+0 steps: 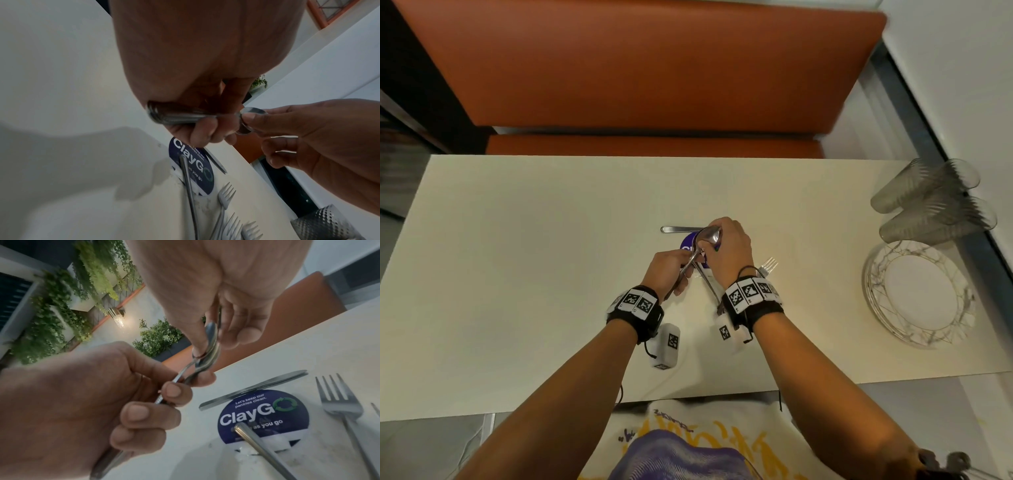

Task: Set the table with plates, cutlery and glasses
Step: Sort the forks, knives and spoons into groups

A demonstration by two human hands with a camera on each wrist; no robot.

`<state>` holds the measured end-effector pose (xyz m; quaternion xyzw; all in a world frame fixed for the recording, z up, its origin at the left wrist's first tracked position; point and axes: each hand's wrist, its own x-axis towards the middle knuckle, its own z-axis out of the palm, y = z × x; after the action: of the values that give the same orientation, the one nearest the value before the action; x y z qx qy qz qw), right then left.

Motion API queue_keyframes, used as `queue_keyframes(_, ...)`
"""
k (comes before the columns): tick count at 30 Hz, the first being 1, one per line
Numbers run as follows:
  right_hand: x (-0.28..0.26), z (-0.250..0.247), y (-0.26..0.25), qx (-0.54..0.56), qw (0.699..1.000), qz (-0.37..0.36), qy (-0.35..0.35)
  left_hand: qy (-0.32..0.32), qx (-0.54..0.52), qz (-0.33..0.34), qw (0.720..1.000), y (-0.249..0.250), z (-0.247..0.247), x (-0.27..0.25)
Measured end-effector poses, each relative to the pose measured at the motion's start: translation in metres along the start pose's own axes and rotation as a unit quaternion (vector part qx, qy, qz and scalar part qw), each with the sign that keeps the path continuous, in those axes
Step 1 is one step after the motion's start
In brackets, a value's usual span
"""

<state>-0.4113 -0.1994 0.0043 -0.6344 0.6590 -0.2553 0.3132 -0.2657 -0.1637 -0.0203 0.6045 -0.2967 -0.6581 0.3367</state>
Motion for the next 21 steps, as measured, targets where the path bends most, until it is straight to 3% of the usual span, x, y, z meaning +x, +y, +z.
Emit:
queue_keyframes(4,0.009,0.001,0.008,0.045,0.998,0.043,-0.026,0.002,0.022,-0.002,1.0,0.0,-0.002,0.004)
queue_keyframes(9,0.024,0.0,0.015,0.024,0.999,0.03,-0.038,-0.006,0.034,0.003,0.999,0.0,0.0,0.014)
queue_keyframes(11,0.03,-0.002,0.019,0.048,0.997,0.039,-0.046,-0.005,0.087,0.026,0.996,0.0,0.001,0.019)
queue_keyframes(16,0.053,-0.01,0.032,0.052,0.995,0.064,-0.048,0.047,0.274,0.095,0.956,0.0,-0.004,0.044)
queue_keyframes(19,0.065,-0.015,0.058,-0.013,0.997,0.068,-0.041,0.067,0.336,0.091,0.935,0.001,-0.012,0.057)
queue_keyframes(21,0.068,-0.016,0.076,-0.106,0.989,0.056,-0.087,0.073,0.394,0.089,0.912,0.0,-0.013,0.064)
